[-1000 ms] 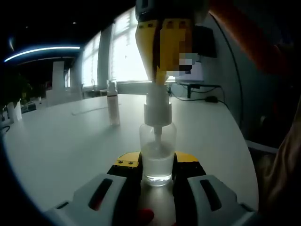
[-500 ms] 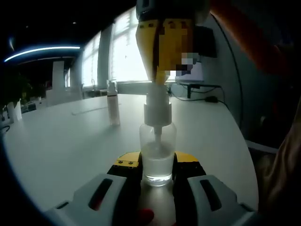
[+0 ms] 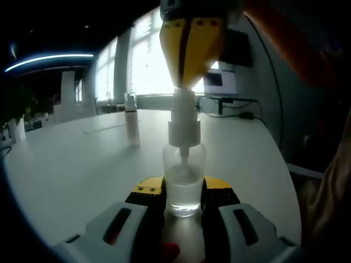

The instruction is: Clamp pump bottle remove cover press pump head put on cover

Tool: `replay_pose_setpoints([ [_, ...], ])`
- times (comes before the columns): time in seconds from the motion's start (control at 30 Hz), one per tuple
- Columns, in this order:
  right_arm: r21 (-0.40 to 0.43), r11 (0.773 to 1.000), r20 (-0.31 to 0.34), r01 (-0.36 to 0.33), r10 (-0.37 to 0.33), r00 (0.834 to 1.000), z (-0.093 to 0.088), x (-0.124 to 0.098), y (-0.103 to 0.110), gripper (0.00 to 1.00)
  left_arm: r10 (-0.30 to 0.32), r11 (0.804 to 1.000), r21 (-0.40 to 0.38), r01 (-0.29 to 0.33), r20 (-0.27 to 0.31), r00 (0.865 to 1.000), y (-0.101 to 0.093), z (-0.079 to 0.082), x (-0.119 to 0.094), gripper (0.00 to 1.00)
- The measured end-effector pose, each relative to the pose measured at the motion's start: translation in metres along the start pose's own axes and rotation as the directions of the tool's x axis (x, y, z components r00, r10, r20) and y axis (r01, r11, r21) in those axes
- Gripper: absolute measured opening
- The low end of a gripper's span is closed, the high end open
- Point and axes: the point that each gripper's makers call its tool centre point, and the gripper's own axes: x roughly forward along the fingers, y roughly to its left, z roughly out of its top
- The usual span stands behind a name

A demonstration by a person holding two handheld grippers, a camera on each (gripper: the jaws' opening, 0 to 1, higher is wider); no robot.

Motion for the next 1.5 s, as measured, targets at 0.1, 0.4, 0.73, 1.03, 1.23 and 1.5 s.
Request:
replay_pose_setpoints([
  [0.1,-0.001,1.0,0.014,0.013,-0.013,1.0,-0.001,-0.001,0.0,0.0,0.0,1.0,-0.001,0.0,0.0,1.0,0.002,0.0,0.0,0.15],
  [0.4,0.004,0.999,0.052,0.038,-0.038,0.998,-0.002,-0.002,-0.001,0.0,0.002,1.0,0.0,-0.002,0.0,1.0,-0.001,0.0,0.0,0.16],
  [0.73,0.01,0.998,0.099,0.06,-0.06,0.993,-0.004,-0.005,0.0,0.0,0.007,1.0,-0.003,-0.007,0.0,1.0,0.002,-0.001,0.0,0.16],
  [1.03,0.04,0.993,0.185,0.112,-0.118,0.976,-0.007,-0.021,-0.008,0.0,0.009,1.0,-0.004,-0.009,0.0,1.0,0.002,-0.001,-0.001,0.15],
  [1.23,0.067,0.989,0.242,0.131,-0.144,0.96,-0.01,-0.022,-0.006,0.0,0.01,1.0,-0.004,-0.01,0.0,1.0,0.002,-0.001,-0.001,0.15],
  [1.5,0.139,0.978,0.318,0.157,-0.194,0.928,-0.016,-0.023,-0.002,0.0,0.01,1.0,-0.003,-0.01,0.0,1.0,0.002,0.0,0.0,0.16],
])
